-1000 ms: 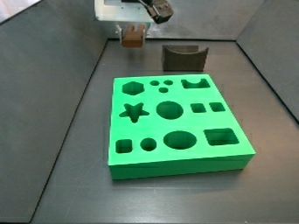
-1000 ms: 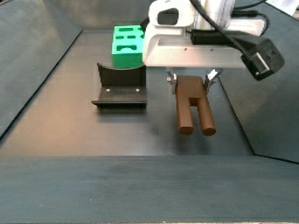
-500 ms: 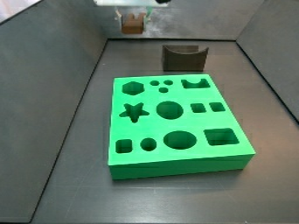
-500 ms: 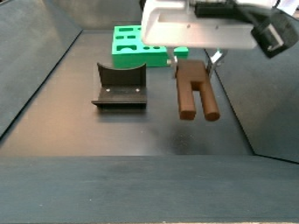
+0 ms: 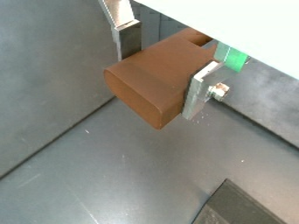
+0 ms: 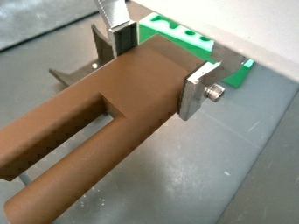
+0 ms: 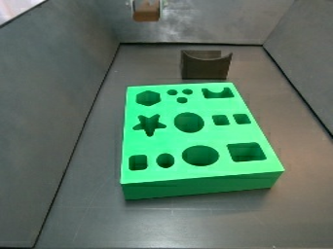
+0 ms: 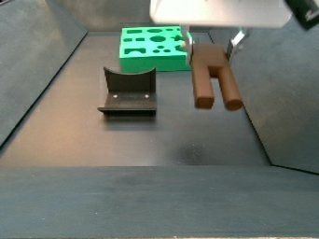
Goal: Pick up the square-circle object. Move up. Rotate the square-circle object. Place the square-circle object on the fixture. Regrasp the square-circle object. Move to above the board. Insert the square-circle object.
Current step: Place the square-circle object on the fixture.
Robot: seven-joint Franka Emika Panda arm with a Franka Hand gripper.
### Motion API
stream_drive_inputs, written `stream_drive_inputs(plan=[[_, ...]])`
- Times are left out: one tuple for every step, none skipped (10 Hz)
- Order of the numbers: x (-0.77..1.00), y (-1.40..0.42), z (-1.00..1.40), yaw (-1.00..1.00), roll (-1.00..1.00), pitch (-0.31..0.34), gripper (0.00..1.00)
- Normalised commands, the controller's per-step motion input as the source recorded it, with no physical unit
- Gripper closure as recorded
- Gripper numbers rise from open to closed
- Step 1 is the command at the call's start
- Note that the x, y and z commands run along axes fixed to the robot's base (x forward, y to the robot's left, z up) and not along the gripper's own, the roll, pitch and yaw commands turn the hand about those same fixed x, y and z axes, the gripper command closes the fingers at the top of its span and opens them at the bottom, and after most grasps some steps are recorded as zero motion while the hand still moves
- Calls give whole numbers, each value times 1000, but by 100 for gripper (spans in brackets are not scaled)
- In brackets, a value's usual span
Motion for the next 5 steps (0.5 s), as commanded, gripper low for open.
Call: stream_drive_inputs(plan=[[-16, 0, 606, 30, 145, 89, 100], [-10, 0, 480, 29, 129, 92, 100], [-2, 4, 306, 25, 106, 95, 100], [0, 5, 168, 25, 95, 97, 100], [883, -1000, 212, 161, -47, -50, 100]])
